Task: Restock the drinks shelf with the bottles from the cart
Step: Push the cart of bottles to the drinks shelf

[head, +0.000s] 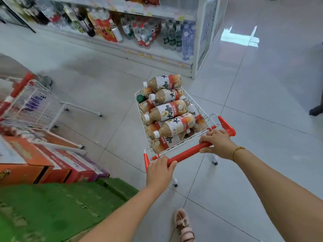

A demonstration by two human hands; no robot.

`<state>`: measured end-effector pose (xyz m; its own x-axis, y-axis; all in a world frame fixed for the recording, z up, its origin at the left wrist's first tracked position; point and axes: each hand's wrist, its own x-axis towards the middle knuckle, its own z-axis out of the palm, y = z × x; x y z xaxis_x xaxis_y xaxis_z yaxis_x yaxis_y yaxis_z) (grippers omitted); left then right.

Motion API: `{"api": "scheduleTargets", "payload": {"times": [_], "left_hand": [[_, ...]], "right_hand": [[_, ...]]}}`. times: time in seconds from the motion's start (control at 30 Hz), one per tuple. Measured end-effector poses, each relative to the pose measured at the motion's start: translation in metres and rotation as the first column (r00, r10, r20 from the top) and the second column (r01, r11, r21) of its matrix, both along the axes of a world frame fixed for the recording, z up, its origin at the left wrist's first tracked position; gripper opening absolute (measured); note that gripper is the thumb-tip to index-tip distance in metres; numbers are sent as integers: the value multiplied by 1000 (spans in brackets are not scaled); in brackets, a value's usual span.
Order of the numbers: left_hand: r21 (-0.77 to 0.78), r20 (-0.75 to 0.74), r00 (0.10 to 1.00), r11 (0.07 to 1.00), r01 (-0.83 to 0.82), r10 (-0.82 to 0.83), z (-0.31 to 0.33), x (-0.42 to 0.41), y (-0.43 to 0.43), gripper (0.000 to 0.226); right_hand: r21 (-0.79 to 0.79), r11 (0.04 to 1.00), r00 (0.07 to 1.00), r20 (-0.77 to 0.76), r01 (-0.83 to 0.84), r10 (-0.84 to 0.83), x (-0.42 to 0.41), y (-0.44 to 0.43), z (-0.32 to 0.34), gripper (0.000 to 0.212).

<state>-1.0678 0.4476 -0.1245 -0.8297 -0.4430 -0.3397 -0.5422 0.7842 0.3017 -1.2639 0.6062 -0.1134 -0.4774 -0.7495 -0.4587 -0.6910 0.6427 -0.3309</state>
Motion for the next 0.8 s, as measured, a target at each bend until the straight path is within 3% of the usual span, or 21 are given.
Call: {"api": "scheduleTargets", "payload": {"times": [0.47,0.8], "left_hand": [[-74,47,984,983,-166,169,1,-160,-164,49],[-33,15,955,955,-294,295,5,-262,-282,53]], "right_hand": [[24,963,962,-37,-270,271,-192,-211,3,39],[-35,913,913,3,-407,408,-312,-359,-1,41]]}}
